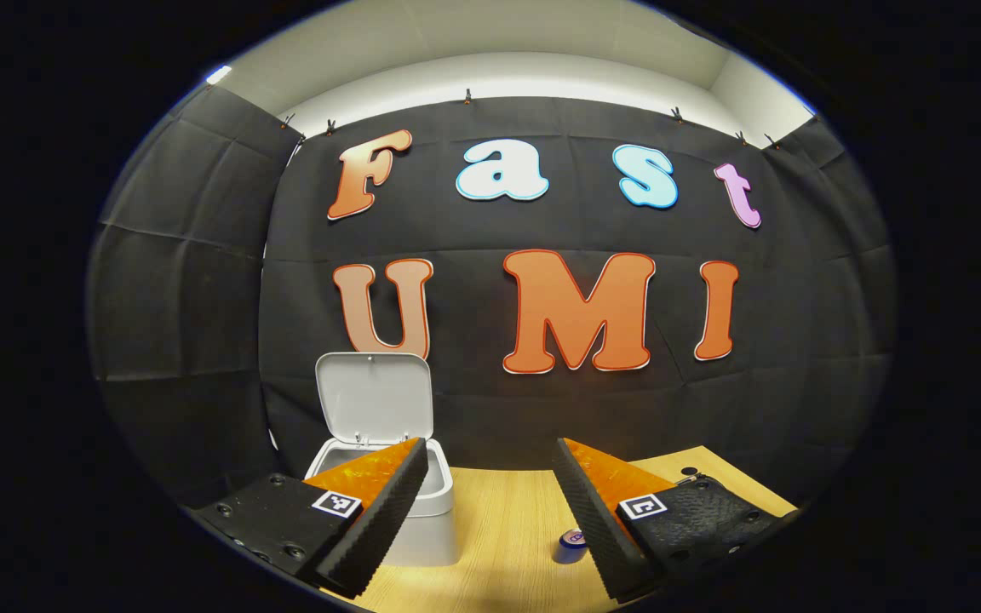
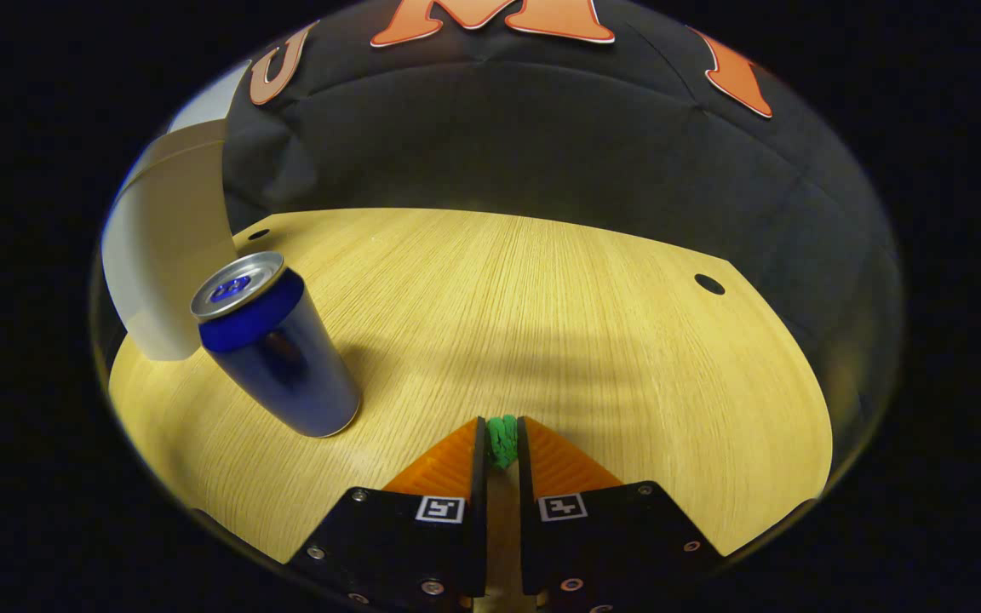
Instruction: Press the lid of the desktop garbage bin to open it, pick up the crumpled paper on the desktop and throw it into the bin, then pick up the pop can on the desktop and drop it into the bin, and finally close the garbage bin lid.
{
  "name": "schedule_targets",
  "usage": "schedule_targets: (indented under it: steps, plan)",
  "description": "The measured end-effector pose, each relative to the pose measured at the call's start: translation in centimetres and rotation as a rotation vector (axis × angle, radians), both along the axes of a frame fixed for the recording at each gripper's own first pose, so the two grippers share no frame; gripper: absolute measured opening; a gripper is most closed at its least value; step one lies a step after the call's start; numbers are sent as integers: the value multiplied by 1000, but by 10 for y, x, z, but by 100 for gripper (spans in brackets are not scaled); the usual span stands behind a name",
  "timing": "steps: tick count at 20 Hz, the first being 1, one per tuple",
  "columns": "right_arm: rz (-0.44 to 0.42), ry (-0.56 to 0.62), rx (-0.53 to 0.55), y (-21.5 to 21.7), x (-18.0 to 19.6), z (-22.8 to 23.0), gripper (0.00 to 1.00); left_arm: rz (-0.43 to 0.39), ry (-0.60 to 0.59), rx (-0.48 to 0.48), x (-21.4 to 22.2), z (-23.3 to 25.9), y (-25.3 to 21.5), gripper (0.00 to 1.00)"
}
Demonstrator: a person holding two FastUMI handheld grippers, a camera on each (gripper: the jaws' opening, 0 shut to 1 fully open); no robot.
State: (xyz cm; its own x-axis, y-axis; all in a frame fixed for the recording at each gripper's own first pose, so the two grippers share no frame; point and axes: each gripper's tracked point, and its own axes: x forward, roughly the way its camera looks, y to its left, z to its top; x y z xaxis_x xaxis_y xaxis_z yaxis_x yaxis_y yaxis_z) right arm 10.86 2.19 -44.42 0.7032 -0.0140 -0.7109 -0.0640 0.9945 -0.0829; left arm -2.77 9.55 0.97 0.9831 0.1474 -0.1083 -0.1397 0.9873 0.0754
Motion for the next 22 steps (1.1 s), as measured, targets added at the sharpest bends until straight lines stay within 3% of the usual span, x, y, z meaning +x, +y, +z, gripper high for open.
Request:
schedule_targets:
  steps: [12, 22]
  plan:
    - [2, -233, 36, 10, 14, 118, 14, 26, -33, -78, -11, -4, 23, 94]
    - [25, -474, 127, 43, 6, 273, 13, 56, -31, -121, -16, -12, 41, 94]
